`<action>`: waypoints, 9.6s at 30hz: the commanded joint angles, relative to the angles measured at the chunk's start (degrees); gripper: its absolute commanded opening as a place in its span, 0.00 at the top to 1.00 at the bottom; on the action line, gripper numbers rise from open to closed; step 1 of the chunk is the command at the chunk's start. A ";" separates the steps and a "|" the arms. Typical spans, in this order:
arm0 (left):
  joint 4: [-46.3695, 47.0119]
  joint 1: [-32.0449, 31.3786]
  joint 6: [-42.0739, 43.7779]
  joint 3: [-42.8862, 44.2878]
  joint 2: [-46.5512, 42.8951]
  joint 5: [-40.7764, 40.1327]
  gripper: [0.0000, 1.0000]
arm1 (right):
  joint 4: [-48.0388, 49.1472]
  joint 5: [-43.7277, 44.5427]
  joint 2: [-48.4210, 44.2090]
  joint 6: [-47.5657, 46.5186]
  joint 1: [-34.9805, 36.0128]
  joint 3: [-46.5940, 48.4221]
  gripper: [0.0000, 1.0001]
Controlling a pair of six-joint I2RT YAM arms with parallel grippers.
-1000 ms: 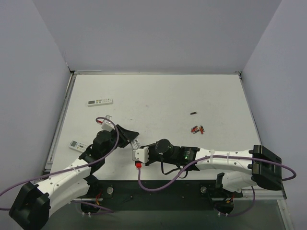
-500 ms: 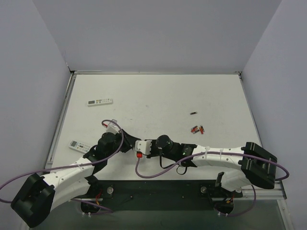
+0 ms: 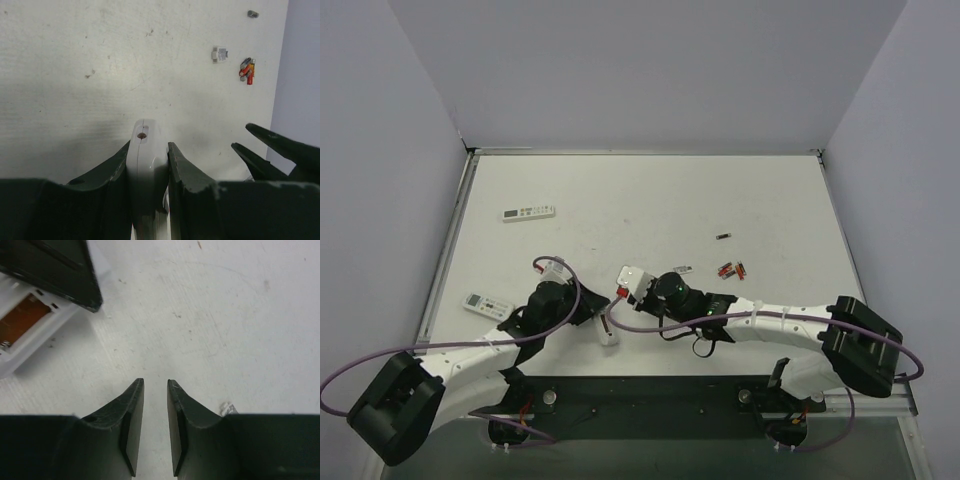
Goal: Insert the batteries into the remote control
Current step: Remove the battery cover from the remote control, then pick up the battery from the center of the board, then load the battery into the remote control.
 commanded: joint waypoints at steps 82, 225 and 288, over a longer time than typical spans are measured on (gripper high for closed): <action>19.13 0.69 7.01 -10.41 -31.45 4.98 1.00 | -33.81 3.53 16.93 45.28 -38.62 32.36 1.00; 14.65 -1.77 2.62 -1.62 -30.39 -5.48 1.00 | 18.39 15.30 3.55 40.26 10.52 3.01 0.81; 9.38 -1.77 6.66 2.24 -28.37 -3.19 1.00 | 17.09 16.09 4.34 33.67 10.87 3.52 0.85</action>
